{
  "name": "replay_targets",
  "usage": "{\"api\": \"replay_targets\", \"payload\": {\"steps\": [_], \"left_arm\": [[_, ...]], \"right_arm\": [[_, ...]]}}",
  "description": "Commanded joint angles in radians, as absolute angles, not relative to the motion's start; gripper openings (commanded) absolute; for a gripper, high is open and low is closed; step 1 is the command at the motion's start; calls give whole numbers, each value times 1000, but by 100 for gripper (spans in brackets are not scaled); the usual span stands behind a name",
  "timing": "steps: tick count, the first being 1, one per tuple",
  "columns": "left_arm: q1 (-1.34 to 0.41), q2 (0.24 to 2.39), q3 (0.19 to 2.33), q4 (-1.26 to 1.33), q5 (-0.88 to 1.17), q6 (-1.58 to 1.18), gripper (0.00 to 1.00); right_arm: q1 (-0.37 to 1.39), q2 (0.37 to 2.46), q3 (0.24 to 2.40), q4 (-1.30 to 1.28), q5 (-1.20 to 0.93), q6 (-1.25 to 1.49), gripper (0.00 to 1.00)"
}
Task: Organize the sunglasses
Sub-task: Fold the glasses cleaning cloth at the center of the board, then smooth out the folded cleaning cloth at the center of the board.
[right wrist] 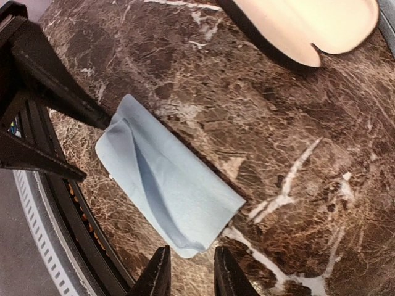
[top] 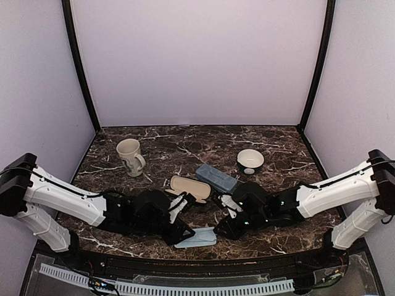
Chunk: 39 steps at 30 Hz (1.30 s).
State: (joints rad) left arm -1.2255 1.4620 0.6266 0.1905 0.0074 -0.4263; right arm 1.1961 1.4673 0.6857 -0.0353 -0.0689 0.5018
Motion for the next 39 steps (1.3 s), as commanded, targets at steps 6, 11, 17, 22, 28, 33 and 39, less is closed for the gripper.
{"api": "replay_targets", "payload": {"steps": [6,11,17,22,28,33,39], "left_arm": [[-1220,1599,754,186,116,-347,31],[-1204,1648,785,192,208,-338,35],[-1178,1695,807,206,309,-331,41],[-1175,1720,819,205,330,-317,45],[-1175,1736,831,196,338,-310,46],[-1175,1738,829,170,341,-314,45],[-1177,1727,826,137,361,-327,43]], "right_arm": [[1168,1437,654,8,-60,536,25],[1164,1421,638,4,-56,543,25],[1161,1396,625,-3,-45,546,25],[1161,1398,623,1,-50,548,25],[1161,1410,622,7,-58,548,25],[1161,1411,620,6,-58,548,25],[1161,1416,620,7,-60,546,25]]}}
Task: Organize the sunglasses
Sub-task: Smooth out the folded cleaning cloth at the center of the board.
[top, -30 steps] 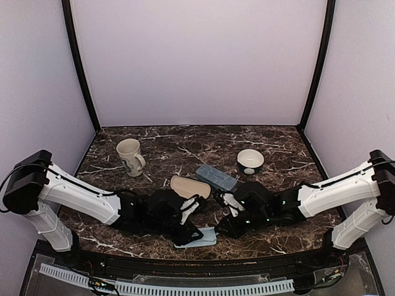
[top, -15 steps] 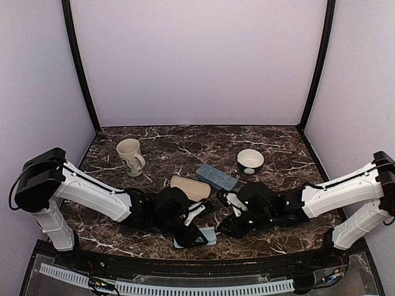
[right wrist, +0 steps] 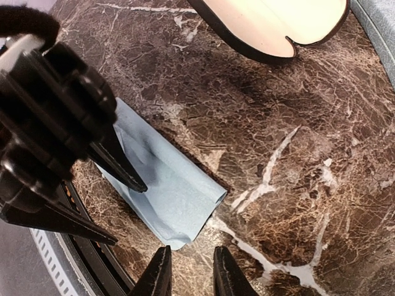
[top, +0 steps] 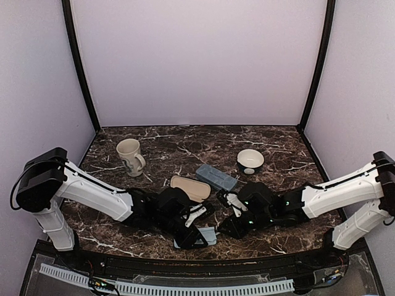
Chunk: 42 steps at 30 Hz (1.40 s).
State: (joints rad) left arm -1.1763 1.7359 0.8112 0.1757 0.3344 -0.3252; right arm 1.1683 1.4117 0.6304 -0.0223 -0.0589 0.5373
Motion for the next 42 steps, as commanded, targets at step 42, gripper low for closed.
{"api": "replay_targets", "payload": {"steps": [42], "left_arm": [[-1207,1730,838,61,460,-321,43]], "right_arm": [[1161,1460,655,1,-89,529,24]]}}
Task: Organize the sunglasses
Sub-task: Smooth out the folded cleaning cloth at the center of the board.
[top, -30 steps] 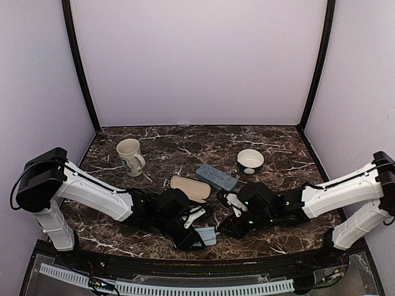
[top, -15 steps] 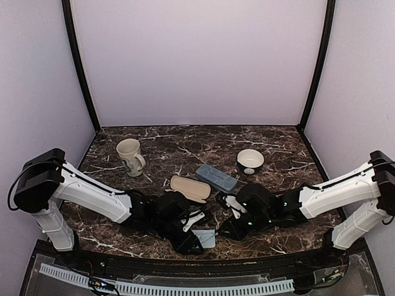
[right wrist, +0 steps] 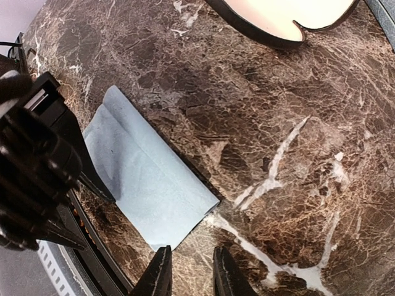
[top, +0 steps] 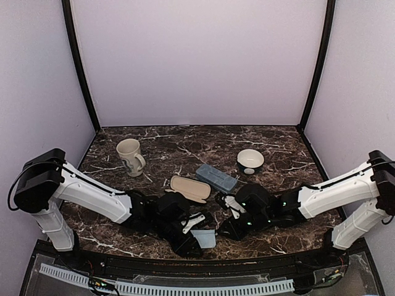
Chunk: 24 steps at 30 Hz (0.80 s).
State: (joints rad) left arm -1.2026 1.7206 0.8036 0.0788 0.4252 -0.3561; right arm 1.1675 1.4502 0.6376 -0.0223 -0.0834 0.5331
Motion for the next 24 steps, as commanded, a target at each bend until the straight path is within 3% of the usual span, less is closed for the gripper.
{"api": "replay_targets", "payload": {"steps": [1,12,24], "left_arm": [[-1207,1728,839,61,459,-319,43],[-1191,1521,754,42,258,-355,45],[-987,1403,641,-27,219,-397,45]], "right_arm": [[1160,1459,651,3,-89,531,24],[1159,1485,650,55,-62,567,28],[1107,1543,676,85,-126,565,36]]}}
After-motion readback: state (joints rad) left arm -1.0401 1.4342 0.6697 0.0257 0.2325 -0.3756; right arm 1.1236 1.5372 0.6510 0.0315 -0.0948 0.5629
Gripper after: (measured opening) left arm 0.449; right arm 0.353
